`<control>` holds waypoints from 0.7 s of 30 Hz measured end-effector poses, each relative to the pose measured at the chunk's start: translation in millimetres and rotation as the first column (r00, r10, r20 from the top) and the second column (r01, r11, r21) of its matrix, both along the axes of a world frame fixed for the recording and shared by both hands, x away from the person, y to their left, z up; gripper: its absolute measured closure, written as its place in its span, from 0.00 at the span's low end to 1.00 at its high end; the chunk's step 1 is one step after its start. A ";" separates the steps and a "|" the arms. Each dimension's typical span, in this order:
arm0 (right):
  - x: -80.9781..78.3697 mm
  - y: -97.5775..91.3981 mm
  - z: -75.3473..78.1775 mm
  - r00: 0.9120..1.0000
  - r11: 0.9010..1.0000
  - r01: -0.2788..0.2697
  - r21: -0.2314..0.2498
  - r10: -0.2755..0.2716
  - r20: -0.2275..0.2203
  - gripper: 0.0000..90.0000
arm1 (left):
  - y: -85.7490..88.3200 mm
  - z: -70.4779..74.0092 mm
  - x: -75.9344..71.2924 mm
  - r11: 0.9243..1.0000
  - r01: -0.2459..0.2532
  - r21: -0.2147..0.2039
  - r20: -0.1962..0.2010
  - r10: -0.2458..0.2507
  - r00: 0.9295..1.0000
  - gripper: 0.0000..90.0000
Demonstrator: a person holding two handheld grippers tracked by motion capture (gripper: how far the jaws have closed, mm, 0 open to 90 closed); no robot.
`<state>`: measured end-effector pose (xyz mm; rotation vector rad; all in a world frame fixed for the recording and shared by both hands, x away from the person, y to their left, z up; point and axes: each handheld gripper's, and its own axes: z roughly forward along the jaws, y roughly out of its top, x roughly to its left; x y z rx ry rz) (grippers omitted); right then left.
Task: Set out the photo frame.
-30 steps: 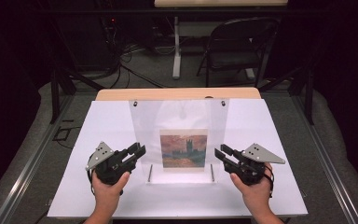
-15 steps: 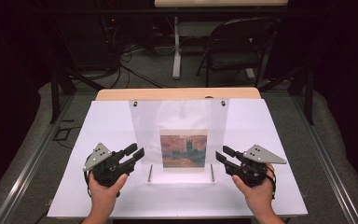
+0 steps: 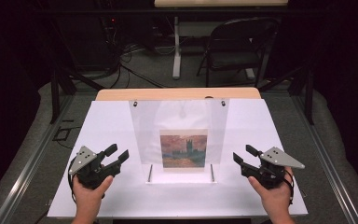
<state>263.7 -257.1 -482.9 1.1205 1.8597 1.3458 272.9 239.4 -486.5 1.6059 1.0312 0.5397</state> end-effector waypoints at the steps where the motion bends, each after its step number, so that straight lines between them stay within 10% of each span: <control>1: -0.4 -1.7 -1.7 1.000 1.000 0.007 -0.007 -0.008 -0.004 0.45 | 4.5 -4.4 0.7 1.000 -0.012 0.007 -0.008 0.012 1.000 0.48; 21: 7.8 -8.2 -40.7 0.994 0.998 -0.003 -0.062 -0.004 -0.109 0.45 | 14.0 -41.5 8.1 0.996 -0.030 0.087 -0.111 0.040 0.993 0.47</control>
